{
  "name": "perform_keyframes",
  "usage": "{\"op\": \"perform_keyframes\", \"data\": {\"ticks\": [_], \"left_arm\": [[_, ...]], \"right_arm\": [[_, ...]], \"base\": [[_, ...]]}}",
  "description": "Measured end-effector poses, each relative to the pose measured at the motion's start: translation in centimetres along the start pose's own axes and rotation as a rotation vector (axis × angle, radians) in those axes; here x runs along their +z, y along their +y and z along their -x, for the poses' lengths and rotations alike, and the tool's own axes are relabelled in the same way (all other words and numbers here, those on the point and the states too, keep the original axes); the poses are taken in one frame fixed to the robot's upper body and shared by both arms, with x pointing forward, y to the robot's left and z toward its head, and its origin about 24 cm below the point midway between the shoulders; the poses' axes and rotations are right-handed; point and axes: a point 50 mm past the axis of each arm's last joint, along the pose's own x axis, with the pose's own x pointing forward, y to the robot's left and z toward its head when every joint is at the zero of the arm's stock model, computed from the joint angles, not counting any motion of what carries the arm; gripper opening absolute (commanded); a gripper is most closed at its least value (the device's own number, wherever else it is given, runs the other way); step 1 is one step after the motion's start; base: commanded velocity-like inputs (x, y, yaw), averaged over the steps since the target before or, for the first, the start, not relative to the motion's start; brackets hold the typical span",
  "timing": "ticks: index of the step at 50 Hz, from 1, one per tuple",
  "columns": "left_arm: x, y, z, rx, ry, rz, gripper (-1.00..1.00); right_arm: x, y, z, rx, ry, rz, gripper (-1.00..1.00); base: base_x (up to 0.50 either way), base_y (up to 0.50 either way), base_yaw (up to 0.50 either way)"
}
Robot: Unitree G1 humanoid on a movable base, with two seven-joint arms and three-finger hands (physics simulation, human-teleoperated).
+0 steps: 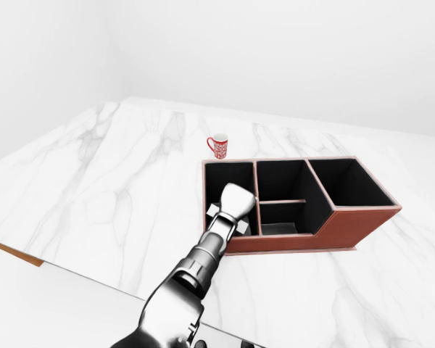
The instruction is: Pick up the book and place it in the left compartment of the caddy.
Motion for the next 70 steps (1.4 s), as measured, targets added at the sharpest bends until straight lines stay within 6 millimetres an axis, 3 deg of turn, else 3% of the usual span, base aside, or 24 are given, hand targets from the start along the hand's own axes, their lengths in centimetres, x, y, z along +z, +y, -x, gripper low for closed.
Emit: {"op": "perform_keyframes", "data": {"ticks": [14,16,18,19,21,33,45,50,70], "left_arm": [[-0.2,-0.1,-0.3,-0.023,-0.020,0.030,-1.00],[-0.2,0.0,-0.4,-0.022,-0.024,0.027,-0.19],[-0.4,0.1,-0.5,-0.023,-0.018,0.031,0.44],[-0.7,0.4,-0.7,-0.018,-0.009,0.033,0.92],[-1.1,0.5,-0.8,-0.018,0.008,0.048,1.00],[-1.6,-2.7,1.7,-0.117,0.088,0.131,1.00],[-2.5,-2.1,2.8,-0.047,0.142,0.138,1.00],[-2.9,-0.4,3.3,0.006,0.158,0.128,1.00],[-4.2,9.5,6.6,0.324,0.218,0.012,1.00]], "right_arm": [[-0.1,0.0,0.0,0.000,0.002,0.003,1.00],[-0.1,0.0,0.0,0.000,0.002,0.003,1.00],[-0.1,0.0,0.0,0.000,0.002,0.004,1.00],[-0.1,0.0,0.0,0.000,0.002,0.004,1.00],[-0.1,0.0,0.0,0.000,0.002,0.004,1.00],[-0.2,0.0,0.0,0.001,0.003,0.007,1.00],[-0.3,0.0,0.0,0.000,0.006,0.012,1.00],[-0.4,0.0,-0.1,-0.002,0.007,0.013,1.00],[-0.4,-0.1,0.0,-0.003,0.009,0.016,1.00]], "base": [[0.00,0.00,0.00],[0.00,0.00,0.00],[0.00,0.00,0.00],[0.00,0.00,0.00],[0.00,0.00,0.00],[0.00,0.00,0.00],[0.00,0.00,0.00],[0.00,0.00,0.00],[0.00,0.00,0.00]]}}
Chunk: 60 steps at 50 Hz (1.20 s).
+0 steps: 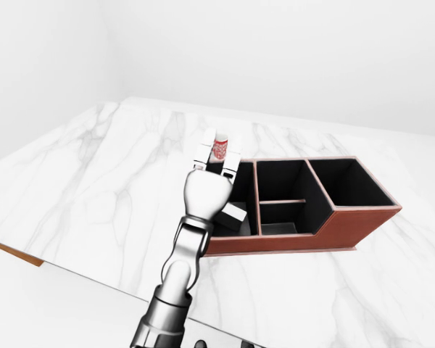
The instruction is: Pick up the book and place it in the left compartment of the caddy.
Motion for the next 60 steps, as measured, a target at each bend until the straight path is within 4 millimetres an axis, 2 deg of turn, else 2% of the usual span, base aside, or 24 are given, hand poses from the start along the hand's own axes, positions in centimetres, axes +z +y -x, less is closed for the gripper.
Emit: {"op": "perform_keyframes", "data": {"ticks": [13,20,27,44,53,60], "left_arm": [[-1.7,4.4,0.0,0.229,0.072,0.069,1.00],[-2.4,5.6,0.0,0.312,0.090,0.143,1.00],[-2.8,6.0,-0.1,0.351,0.093,0.242,1.00],[-4.1,6.9,-0.1,0.430,0.097,0.742,1.00],[-4.5,8.2,0.0,0.479,0.066,1.072,1.00],[-4.8,9.5,0.3,0.527,-0.004,1.414,1.00]], "right_arm": [[0.1,0.0,0.0,0.001,0.000,0.002,1.00],[0.1,0.0,0.0,0.001,0.001,0.003,1.00],[0.0,0.1,0.0,0.001,0.002,0.002,1.00],[0.0,0.0,0.0,-0.001,0.008,-0.002,1.00],[-0.1,-0.1,0.0,-0.009,0.012,-0.003,1.00],[-0.1,-0.2,0.0,-0.014,0.014,-0.003,1.00]], "base": [[0.00,0.00,0.00],[0.00,0.00,0.00],[0.00,0.00,0.00],[0.00,0.00,0.00],[0.00,0.00,0.00],[0.00,0.00,0.00]]}}
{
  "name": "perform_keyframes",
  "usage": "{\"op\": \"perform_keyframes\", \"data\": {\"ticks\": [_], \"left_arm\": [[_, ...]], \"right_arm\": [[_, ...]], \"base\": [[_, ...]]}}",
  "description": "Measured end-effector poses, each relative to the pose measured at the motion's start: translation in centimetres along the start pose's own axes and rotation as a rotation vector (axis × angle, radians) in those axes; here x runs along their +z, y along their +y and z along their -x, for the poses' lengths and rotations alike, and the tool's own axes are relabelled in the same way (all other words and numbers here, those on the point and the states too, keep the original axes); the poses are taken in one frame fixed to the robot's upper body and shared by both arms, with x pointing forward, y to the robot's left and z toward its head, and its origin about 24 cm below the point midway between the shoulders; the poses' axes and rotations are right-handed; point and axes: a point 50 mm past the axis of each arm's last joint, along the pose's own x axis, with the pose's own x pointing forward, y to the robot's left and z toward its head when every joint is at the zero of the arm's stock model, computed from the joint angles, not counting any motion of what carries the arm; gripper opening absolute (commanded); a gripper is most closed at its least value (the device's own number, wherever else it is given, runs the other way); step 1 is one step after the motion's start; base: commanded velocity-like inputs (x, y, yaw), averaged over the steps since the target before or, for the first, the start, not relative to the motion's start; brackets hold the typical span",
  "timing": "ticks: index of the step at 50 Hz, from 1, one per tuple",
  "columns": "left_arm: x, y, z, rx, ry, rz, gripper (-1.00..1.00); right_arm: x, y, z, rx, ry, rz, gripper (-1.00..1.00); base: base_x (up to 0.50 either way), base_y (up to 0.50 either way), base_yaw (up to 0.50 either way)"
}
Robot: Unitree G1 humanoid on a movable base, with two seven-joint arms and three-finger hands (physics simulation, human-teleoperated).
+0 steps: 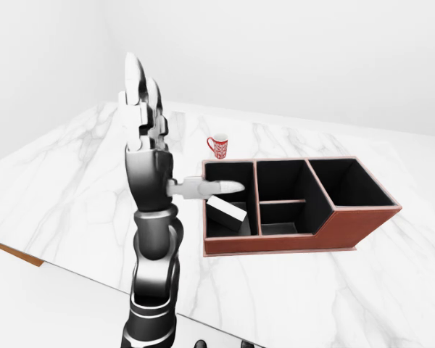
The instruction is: Pick up the book and place it in the left compartment of the caddy.
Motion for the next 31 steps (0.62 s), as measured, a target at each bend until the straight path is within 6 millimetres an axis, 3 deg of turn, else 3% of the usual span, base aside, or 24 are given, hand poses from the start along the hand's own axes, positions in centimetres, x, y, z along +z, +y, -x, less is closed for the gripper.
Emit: {"op": "perform_keyframes", "data": {"ticks": [10,19,26,31], "left_arm": [[2.3,0.6,-0.3,0.023,-0.052,0.532,1.00],[4.6,1.9,-0.8,0.042,-0.137,0.875,1.00],[6.6,3.2,-1.1,0.092,-0.215,0.926,1.00],[9.1,4.1,-0.8,0.128,-0.335,0.804,1.00]], "right_arm": [[0.1,0.0,0.0,0.000,0.000,-0.001,1.00],[0.1,0.0,0.0,0.003,-0.002,0.000,1.00],[0.1,0.1,0.0,0.006,-0.003,0.000,1.00],[0.0,0.1,0.0,0.009,-0.003,0.000,1.00]], "base": [[0.00,0.00,0.00],[0.00,0.00,0.00],[0.00,0.00,0.00],[0.00,0.00,0.00]]}}
